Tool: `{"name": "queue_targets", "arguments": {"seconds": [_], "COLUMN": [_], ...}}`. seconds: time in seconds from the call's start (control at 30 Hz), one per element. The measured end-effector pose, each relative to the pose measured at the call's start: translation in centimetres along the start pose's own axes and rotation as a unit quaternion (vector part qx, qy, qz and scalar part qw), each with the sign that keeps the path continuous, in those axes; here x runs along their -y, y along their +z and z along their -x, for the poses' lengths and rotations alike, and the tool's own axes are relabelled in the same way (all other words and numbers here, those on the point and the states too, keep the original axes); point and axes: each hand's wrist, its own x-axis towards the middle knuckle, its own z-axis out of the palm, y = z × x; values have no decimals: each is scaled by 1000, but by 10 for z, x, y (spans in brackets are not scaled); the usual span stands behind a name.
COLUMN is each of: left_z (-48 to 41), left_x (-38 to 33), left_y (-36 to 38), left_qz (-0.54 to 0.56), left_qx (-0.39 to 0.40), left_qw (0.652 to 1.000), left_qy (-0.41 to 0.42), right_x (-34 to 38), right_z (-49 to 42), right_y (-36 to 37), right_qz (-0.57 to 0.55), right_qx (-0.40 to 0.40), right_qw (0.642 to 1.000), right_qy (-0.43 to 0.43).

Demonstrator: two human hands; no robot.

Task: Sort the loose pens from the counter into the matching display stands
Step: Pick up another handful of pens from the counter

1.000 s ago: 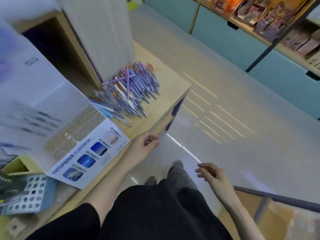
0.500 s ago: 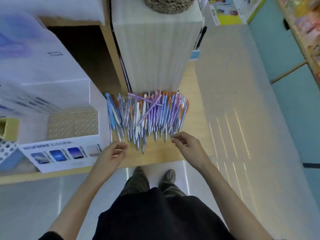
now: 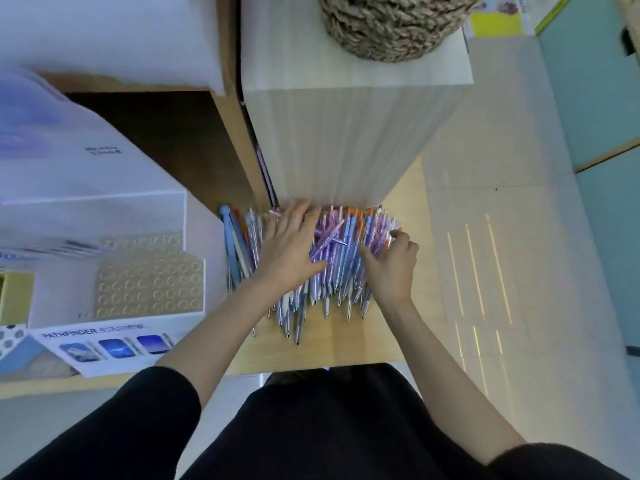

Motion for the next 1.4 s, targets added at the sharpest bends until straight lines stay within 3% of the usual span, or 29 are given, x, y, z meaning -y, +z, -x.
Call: {"name": "queue_targets", "arguments": {"seconds": [0.13, 0.27, 0.5, 0.6, 0.8, 0.87, 0.97, 1.13, 1.23, 1.4], "left_z": [-13, -15, -6, -3, 4, 8, 22, 49, 57, 51], "left_x": [2, -4, -10, -8, -7, -7, -4, 9, 19, 25], "left_y": [8, 13, 22, 22, 13, 7, 3, 20, 27, 28], "left_qz": [-71, -73, 61, 94, 13, 33, 105, 216, 234, 247], "left_qx": [12, -38, -67, -76, -102, -125, -147, -127, -128, -155], "left_qw": [997, 994, 986, 981, 987, 985, 973, 930, 906, 900], "left_qy": [-14, -68, -143, -149, -127, -111, -143, -270, -329, -323], "right_x": [2, 2, 4, 0, 3, 6, 6, 0, -4, -9], "right_z": [0, 4, 4, 5, -4, -7, -12, -17, -18, -23], "right_y": [7, 12, 18, 17, 19, 21, 22, 18, 14, 13], "right_qz": [-29, -18, -85, -124, -176, -173, -167, -179, -179, -203], "right_qx": [27, 40, 46, 52, 42, 47, 44, 103, 119, 82], "right_qw": [999, 999, 994, 989, 980, 981, 983, 978, 977, 976], "right_qy": [24, 11, 56, 60, 82, 77, 65, 23, 1, 14]}}
